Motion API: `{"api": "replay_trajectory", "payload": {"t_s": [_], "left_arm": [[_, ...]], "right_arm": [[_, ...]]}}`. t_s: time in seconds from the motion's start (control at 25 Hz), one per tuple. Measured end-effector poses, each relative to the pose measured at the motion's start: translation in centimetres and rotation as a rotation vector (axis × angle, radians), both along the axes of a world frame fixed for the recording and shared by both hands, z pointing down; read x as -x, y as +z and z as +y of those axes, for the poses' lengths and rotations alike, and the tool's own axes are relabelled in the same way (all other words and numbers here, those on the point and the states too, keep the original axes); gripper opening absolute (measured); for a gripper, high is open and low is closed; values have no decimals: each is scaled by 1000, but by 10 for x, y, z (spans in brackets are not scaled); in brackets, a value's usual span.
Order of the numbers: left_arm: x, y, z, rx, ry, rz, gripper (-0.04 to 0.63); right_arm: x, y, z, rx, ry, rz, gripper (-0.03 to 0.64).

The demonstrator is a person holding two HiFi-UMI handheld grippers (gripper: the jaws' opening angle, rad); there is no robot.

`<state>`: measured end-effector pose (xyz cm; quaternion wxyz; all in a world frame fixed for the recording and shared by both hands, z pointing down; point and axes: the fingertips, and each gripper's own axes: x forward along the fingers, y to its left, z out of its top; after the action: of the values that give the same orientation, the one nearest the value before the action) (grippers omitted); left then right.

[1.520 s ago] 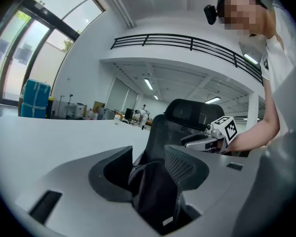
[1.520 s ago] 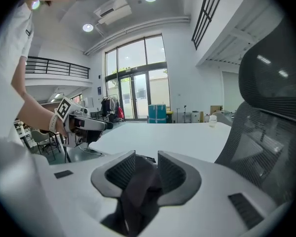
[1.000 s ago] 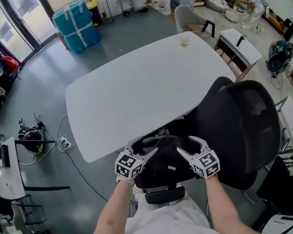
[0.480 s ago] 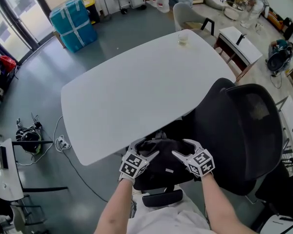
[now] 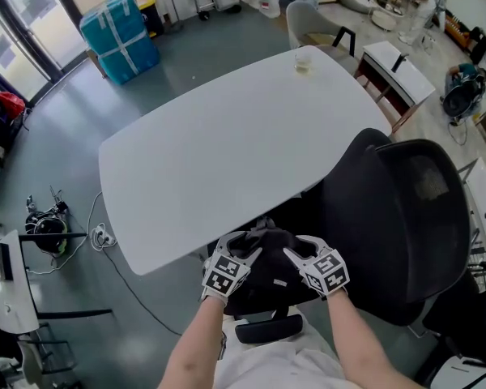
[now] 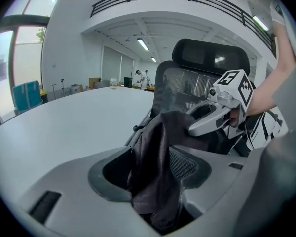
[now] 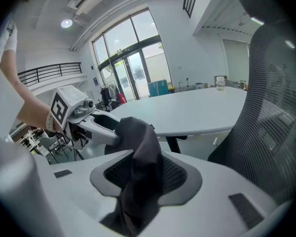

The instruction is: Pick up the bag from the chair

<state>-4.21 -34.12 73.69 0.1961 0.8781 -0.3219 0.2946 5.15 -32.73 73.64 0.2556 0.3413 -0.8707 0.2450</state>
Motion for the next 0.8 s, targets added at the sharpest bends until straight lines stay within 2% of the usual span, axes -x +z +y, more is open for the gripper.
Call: {"api": "replay_trajectory", "payload": {"t_s": [0.16,0.36,0.8], "left_arm": [[-7,3,6,20,-2,11,168],[-7,-8,16,30,-10,42,88],[7,-42,40,8,-34,97,57]], "right_arm": [[1,2,5,10,9,9,95],[7,-8,13,20,44,-22,52],[22,-42,31,-19,47,-53,41]]}}
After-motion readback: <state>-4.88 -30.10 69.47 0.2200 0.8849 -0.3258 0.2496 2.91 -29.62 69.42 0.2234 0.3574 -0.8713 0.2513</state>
